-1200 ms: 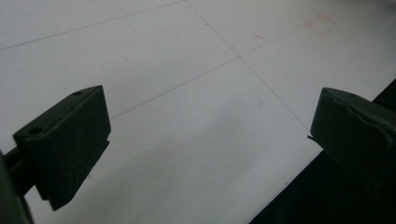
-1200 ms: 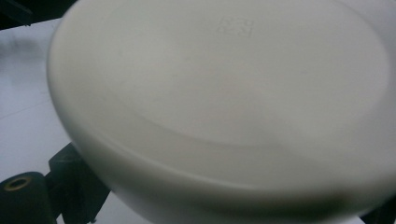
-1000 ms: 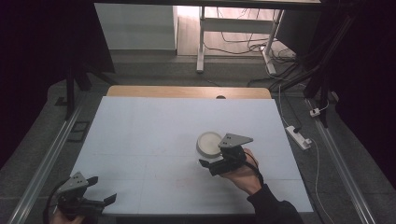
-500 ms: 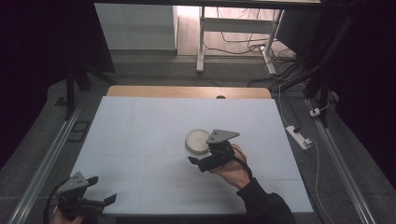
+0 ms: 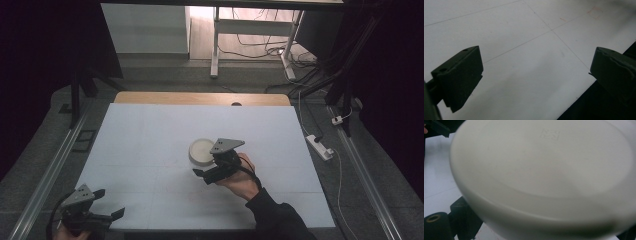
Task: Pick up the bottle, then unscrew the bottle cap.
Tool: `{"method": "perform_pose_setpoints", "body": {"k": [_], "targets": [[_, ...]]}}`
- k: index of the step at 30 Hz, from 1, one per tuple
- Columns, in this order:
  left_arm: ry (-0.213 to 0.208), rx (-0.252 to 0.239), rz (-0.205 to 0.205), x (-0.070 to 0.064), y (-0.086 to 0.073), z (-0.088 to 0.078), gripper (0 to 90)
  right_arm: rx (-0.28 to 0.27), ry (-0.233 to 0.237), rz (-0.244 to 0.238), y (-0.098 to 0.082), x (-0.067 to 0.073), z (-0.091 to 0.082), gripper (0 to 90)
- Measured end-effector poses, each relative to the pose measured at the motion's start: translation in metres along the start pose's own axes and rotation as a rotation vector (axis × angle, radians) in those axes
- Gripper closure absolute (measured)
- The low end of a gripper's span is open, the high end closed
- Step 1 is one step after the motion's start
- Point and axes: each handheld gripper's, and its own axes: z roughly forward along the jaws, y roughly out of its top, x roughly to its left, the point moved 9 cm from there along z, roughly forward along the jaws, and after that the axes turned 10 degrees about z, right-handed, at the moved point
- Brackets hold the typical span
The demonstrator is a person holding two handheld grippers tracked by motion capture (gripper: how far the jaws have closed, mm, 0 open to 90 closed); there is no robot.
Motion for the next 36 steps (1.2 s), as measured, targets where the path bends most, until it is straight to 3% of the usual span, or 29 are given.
{"method": "perform_pose_setpoints", "body": {"k": [7, 14, 18, 24, 30, 36], "targets": [[0.004, 0.007, 0.008, 0.000, 0.000, 0.001, 0.0, -0.001, 0.003, 0.000, 0.000, 0.001, -0.001, 7.0], [-0.006, -0.026, -0.002, 0.000, 0.005, -0.001, 0.0, 0.002, 0.014, -0.001, -0.001, 0.002, -0.001, 7.0], [-0.085, -0.053, 0.032, -0.005, 0.011, 0.004, 0.0, 0.001, 0.017, -0.003, -0.001, 0.003, 0.000, 7.0], [-0.088, -0.078, 0.102, -0.010, 0.025, 0.011, 0.0, 0.004, 0.026, -0.002, -0.002, 0.005, -0.001, 7.0], [-0.136, -0.095, 0.148, -0.019, 0.038, 0.020, 0.0, 0.002, 0.035, -0.003, -0.002, 0.007, -0.002, 7.0], [-0.159, -0.125, 0.166, -0.022, 0.051, 0.026, 0.0, 0.002, 0.040, -0.005, -0.002, 0.008, -0.002, 7.0]]}}
